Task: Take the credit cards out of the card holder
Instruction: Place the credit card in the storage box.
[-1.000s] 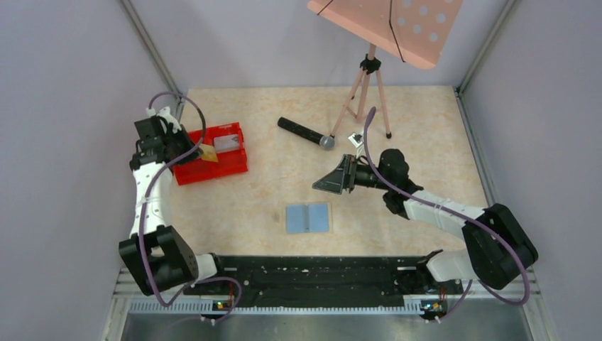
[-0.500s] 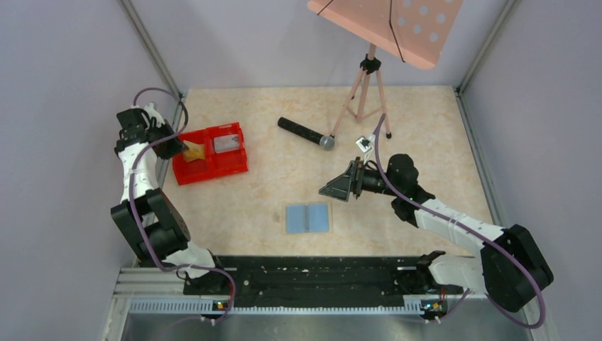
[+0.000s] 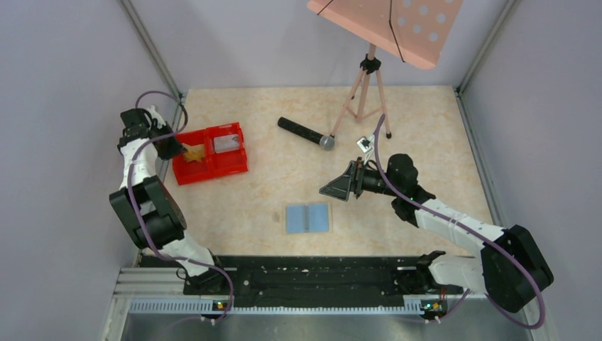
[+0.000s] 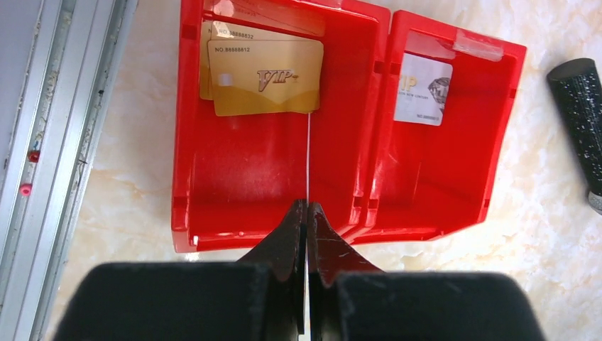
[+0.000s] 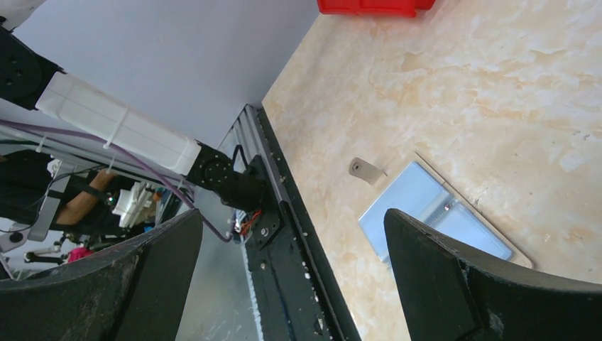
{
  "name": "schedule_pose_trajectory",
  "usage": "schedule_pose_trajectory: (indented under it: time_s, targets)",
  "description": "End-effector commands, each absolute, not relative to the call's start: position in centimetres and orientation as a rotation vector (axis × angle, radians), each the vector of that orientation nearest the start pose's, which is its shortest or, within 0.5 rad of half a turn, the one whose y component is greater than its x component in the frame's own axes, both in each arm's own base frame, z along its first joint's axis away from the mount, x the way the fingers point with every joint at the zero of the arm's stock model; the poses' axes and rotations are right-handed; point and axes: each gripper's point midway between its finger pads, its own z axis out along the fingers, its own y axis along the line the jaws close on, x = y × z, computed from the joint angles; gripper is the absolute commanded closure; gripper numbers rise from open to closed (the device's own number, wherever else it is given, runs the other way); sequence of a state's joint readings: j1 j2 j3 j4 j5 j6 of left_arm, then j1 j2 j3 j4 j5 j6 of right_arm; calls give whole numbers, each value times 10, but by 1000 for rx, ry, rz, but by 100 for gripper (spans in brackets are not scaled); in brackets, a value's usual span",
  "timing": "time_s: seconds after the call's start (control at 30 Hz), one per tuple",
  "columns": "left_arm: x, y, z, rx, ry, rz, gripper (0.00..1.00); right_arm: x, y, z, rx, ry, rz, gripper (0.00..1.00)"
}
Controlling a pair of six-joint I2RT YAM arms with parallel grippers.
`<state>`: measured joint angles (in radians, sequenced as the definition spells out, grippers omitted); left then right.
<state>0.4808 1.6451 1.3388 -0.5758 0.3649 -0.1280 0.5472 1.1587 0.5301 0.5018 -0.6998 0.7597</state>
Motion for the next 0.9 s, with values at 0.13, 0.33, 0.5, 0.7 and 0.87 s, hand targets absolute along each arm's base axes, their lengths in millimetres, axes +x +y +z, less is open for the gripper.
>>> schedule_pose_trajectory:
  time_s: [0.13, 0.33, 0.5, 0.7, 0.87]
  targets:
    - [428, 145, 164, -510, 2229, -272, 100, 222, 287, 228, -400, 1811, 1490, 1]
    - [439, 143, 154, -504, 2227, -323, 100, 224, 285, 229, -397, 1817, 1462, 1]
    - [448, 141, 153, -497, 2211, -361, 100, 226, 286, 229, -387, 1817, 1464, 1]
    - [452, 142, 147, -508, 2211, -376, 100, 227, 287, 229, -376, 1819, 1469, 1]
    - [454, 139, 137, -520, 2225, -414, 100, 229, 288, 231, -382, 1821, 1468, 1]
